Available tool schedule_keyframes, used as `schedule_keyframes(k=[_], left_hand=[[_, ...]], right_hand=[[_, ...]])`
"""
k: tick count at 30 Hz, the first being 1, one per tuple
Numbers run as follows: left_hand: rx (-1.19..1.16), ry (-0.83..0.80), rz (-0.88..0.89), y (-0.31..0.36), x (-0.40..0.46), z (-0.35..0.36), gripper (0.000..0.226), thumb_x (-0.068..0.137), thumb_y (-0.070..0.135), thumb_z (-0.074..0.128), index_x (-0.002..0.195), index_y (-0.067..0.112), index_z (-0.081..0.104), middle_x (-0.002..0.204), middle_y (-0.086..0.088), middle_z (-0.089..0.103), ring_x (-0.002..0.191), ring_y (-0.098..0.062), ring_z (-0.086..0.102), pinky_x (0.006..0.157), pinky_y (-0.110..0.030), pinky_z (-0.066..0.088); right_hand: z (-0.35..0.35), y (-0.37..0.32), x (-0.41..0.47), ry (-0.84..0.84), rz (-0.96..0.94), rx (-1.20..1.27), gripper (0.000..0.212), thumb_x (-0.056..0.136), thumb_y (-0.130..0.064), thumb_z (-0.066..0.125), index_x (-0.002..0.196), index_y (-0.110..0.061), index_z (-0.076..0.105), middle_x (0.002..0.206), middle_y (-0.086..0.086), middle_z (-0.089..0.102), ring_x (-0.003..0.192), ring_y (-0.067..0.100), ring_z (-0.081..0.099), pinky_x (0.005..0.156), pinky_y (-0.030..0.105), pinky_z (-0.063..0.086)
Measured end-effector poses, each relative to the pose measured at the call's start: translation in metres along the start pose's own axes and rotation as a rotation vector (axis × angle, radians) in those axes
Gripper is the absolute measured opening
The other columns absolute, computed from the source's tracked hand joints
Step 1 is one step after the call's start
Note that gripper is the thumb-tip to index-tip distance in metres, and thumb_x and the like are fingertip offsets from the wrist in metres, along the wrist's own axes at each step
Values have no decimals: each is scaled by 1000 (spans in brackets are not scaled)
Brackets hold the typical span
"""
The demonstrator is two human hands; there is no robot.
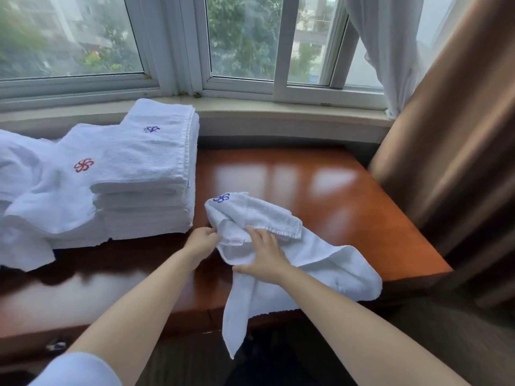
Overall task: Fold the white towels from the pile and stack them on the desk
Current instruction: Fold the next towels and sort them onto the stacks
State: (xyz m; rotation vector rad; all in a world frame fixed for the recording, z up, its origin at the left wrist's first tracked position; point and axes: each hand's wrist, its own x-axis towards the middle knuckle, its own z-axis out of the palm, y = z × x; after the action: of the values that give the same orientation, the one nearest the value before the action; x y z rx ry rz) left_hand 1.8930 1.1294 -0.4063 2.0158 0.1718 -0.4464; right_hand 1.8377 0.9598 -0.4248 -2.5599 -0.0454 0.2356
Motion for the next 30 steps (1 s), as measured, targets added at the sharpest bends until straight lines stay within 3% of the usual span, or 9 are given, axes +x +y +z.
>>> schedule_keyframes(k=[3, 5, 7, 9, 12, 15, 20, 24, 30], left_hand=[[-445, -182, -17, 32, -19, -11, 23, 92, 16, 55, 108, 5, 67, 106, -14, 67, 97, -25, 63, 87, -35, 47], [-537, -311, 21, 45, -27, -18, 30, 95, 22, 51, 111, 2, 67, 114, -13, 67, 107, -24, 60, 95, -37, 43], [-568, -262, 4, 48, -32, -23, 29, 98, 27, 44, 99, 11, 69, 104, -4, 69, 100, -19, 58, 91, -34, 39], [-609, -67, -29, 42, -31, -21, 20, 97, 11, 44, 104, 12, 63, 91, -4, 66, 87, -20, 57, 81, -31, 41], [-516, 54, -82, 22, -25, -15, 46, 88, -12, 42, 129, 9, 49, 97, -11, 59, 79, -20, 55, 67, -27, 44], [-242, 50, -32, 10, -15, 4, 57, 85, -7, 53, 139, 10, 45, 120, -11, 55, 102, -23, 58, 84, -32, 50], [122, 12, 82, 25, -1, 47, 50, 89, 24, 60, 136, 12, 48, 118, -9, 59, 103, -29, 62, 83, -33, 51], [606, 53, 143, 34, 7, 60, 23, 90, 39, 53, 89, 18, 62, 97, -4, 63, 109, -28, 57, 75, -29, 44], [1009, -166, 595, 36, 24, 66, 83, 81, 17, 60, 152, 31, 17, 147, 0, 34, 131, -24, 36, 100, -41, 38]], right_hand=[[-9, -19, 4, -22, 7, 239, 104, 74, -45, 75, 151, -29, 6, 150, -2, 20, 139, 20, 17, 113, 43, 26], [-18, -38, 9, 146, 14, 632, 60, 85, -22, 69, 132, -25, 32, 114, -3, 49, 108, 16, 47, 95, 33, 45], [-35, -47, 13, 330, 169, 905, 20, 90, -6, 53, 105, -20, 53, 84, -4, 54, 84, 15, 53, 70, 23, 46], [-54, -41, 16, 398, 350, 1188, 19, 85, 0, 46, 83, -13, 59, 76, 0, 56, 78, 19, 54, 62, 24, 43], [-80, -18, 2, 406, 438, 1495, 18, 78, -3, 41, 68, -12, 53, 62, 0, 53, 53, 17, 54, 51, 21, 42], [-90, 8, -14, 393, 497, 1343, 27, 83, -7, 37, 61, -16, 49, 54, 0, 53, 50, 19, 53, 44, 19, 40], [-87, 46, -25, 143, 552, 694, 21, 91, -2, 41, 104, -9, 55, 89, 7, 57, 80, 22, 55, 55, 22, 42], [-78, 59, -35, -236, 442, 129, 18, 87, -2, 40, 75, -15, 46, 76, 3, 49, 72, 21, 46, 55, 24, 37], [-94, 62, -29, -423, 415, 161, 16, 76, -1, 46, 87, -5, 56, 94, 12, 58, 86, 27, 50, 74, 34, 43]])
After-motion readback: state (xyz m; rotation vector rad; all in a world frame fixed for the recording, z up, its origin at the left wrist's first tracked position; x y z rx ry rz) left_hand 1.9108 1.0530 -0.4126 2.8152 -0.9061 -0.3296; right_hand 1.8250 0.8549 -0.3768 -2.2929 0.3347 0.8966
